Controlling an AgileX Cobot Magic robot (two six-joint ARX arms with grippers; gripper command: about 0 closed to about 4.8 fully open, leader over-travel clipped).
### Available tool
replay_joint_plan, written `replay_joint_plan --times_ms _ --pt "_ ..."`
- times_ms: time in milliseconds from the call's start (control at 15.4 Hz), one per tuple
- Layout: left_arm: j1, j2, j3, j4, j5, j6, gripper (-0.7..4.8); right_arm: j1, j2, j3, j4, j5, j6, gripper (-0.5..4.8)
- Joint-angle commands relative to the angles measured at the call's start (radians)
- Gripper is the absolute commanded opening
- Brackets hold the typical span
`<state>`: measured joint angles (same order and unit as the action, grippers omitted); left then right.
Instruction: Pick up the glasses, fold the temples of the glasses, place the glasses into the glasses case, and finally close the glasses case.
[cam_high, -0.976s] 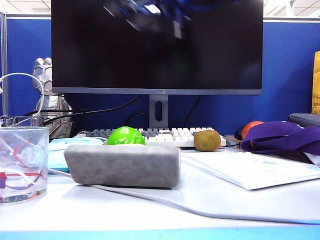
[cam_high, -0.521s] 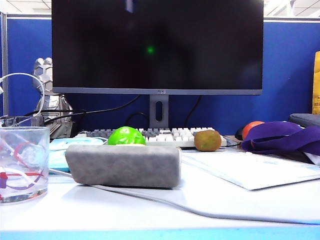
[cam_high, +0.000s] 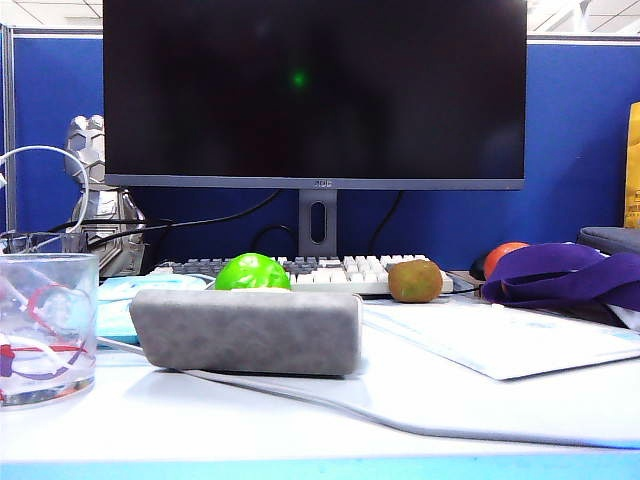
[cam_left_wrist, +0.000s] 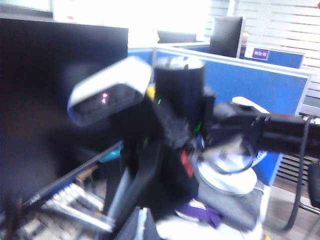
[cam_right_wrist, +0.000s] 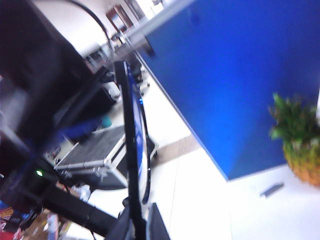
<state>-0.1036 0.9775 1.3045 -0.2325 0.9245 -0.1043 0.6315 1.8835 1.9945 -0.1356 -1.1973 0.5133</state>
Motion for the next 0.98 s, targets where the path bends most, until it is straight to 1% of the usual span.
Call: replay_joint_plan --times_ms 65,325,456,586,651,716,781,911,976 --pt "-0.003 0.015 -0.001 -0.044 0.008 0.026 -0.05 0.004 -0.021 0.006 0.099 0.0 0.055 -0.01" --pt "-0.003 0.026 -0.003 -0.047 0.007 0.026 -0.05 0.006 -0.021 0.006 0.111 0.002 0.062 -0.01" --pt "-0.003 0.023 -0.003 -0.047 0.008 0.026 -0.05 -0.003 -0.021 0.006 0.117 0.023 0.061 -0.01" --pt "-0.003 0.004 -0.003 -0.04 0.008 0.026 -0.05 -0.02 -0.021 0.006 0.124 0.087 0.06 -0.01" --pt "-0.003 -0.007 -0.003 -0.039 0.006 0.026 -0.05 -0.02 -0.021 0.006 0.13 0.108 0.059 -0.01" --pt "-0.003 -0.015 -0.002 -0.032 -0.014 0.026 -0.05 -0.021 -0.021 0.006 0.145 0.112 0.059 -0.01" --pt "-0.003 -0.021 -0.002 -0.01 -0.026 0.021 -0.05 -0.02 -0.021 0.006 0.148 0.126 0.059 -0.01" --pt "-0.003 -0.026 -0.002 0.05 0.006 0.006 -0.05 -0.016 -0.019 0.006 0.148 0.127 0.059 -0.01" --pt "-0.003 -0.026 -0.002 0.063 0.016 -0.016 -0.05 -0.005 -0.019 0.006 0.148 0.131 0.059 -0.01"
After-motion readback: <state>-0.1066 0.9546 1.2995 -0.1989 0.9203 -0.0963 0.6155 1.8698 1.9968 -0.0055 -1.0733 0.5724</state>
